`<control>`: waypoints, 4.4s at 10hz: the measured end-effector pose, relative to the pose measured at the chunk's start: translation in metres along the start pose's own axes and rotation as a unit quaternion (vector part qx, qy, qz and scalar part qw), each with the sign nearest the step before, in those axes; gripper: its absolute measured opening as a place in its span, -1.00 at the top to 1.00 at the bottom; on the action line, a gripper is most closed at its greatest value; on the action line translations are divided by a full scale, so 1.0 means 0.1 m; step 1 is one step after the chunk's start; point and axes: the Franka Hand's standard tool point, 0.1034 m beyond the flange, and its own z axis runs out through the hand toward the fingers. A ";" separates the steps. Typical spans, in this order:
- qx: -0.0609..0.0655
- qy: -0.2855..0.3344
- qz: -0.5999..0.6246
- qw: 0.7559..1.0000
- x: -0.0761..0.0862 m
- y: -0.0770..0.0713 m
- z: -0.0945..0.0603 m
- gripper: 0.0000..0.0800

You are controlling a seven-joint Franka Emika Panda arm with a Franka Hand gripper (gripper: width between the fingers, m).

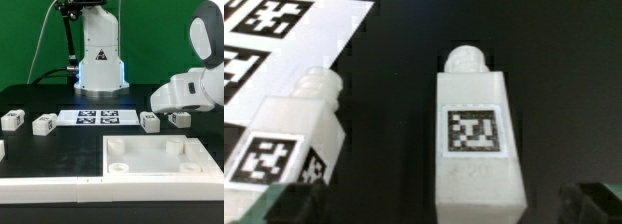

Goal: Assemble one leg

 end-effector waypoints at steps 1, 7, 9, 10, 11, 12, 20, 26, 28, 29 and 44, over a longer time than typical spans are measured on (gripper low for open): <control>0.001 0.002 0.000 1.000 -0.01 -0.01 0.05 -0.62; 0.003 0.004 -0.003 1.000 0.01 -0.07 0.41 -0.62; 0.001 0.003 -0.004 1.000 0.01 -0.09 0.42 -0.62; 0.001 0.003 -0.004 1.000 0.01 -0.09 0.42 -0.31; 0.001 0.003 -0.004 1.000 0.01 -0.08 0.42 -0.31; 0.001 0.003 -0.004 1.000 0.01 -0.08 0.42 0.05; 0.002 0.005 -0.008 1.000 0.01 -0.07 0.40 0.28; 0.021 0.076 -0.032 0.996 -0.17 0.22 -0.25 0.27; 0.025 0.173 -0.028 0.984 -0.11 0.21 -0.32 0.27; 0.027 0.216 -0.027 0.976 -0.11 0.21 -0.32 0.27; 0.011 0.559 -0.062 0.827 -0.06 0.69 -0.94 0.27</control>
Offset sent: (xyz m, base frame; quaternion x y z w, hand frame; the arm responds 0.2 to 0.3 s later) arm -0.0230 -0.0047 -0.0130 0.0111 0.0214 -0.0071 0.9997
